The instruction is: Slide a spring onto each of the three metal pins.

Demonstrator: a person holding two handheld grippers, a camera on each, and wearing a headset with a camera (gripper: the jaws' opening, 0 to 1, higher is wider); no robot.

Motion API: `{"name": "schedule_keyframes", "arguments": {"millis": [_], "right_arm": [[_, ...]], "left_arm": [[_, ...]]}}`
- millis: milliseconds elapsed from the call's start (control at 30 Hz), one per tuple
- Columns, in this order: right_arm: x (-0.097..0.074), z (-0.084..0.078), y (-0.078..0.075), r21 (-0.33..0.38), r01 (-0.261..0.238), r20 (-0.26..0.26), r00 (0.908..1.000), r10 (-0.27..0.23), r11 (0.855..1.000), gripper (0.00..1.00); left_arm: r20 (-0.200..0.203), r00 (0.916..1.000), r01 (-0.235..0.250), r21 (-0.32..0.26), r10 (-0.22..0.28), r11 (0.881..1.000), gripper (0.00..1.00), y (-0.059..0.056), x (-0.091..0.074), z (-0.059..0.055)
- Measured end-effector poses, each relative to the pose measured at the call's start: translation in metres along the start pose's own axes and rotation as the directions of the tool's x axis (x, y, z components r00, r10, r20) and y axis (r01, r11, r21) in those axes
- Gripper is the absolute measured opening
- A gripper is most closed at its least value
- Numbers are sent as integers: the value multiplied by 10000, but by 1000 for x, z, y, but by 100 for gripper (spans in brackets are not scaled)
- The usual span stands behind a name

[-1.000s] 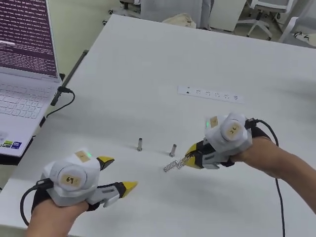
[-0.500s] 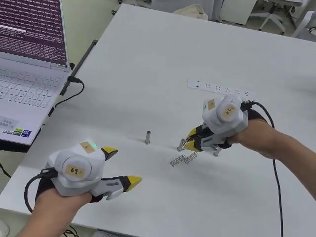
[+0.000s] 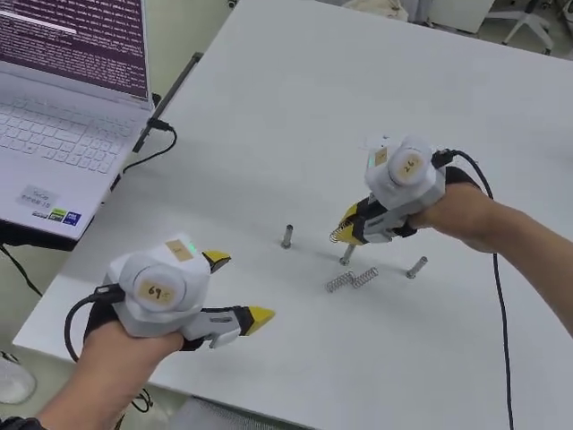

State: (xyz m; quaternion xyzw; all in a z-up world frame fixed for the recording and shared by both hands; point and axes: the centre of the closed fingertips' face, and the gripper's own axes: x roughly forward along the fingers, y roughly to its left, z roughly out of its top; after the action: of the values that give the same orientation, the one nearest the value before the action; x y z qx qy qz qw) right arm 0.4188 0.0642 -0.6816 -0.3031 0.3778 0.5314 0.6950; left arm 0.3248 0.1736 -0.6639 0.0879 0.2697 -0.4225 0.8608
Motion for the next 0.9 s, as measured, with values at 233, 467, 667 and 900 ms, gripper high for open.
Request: {"name": "schedule_keyframes", "arguments": {"millis": [233, 467, 667, 900], "right_arm": [[12, 12, 0, -166, -128, -41, 9999, 128, 9998, 9], [23, 17, -5, -382, -299, -133, 9995, 295, 9988, 9], [28, 22, -8, -455, -280, -115, 9996, 275, 9986, 9], [37, 29, -10, -587, -315, -130, 9994, 308, 9978, 9]], "left_arm": [[-32, 10000, 59, -16, -59, 10000, 58, -1, 0, 0], [-80, 9999, 136, -68, -137, 9999, 58, -4, 0, -2], [-132, 9998, 131, -75, -132, 9999, 59, -5, -1, -3], [-147, 9997, 179, -55, -179, 9998, 59, -6, 0, -3]]}}
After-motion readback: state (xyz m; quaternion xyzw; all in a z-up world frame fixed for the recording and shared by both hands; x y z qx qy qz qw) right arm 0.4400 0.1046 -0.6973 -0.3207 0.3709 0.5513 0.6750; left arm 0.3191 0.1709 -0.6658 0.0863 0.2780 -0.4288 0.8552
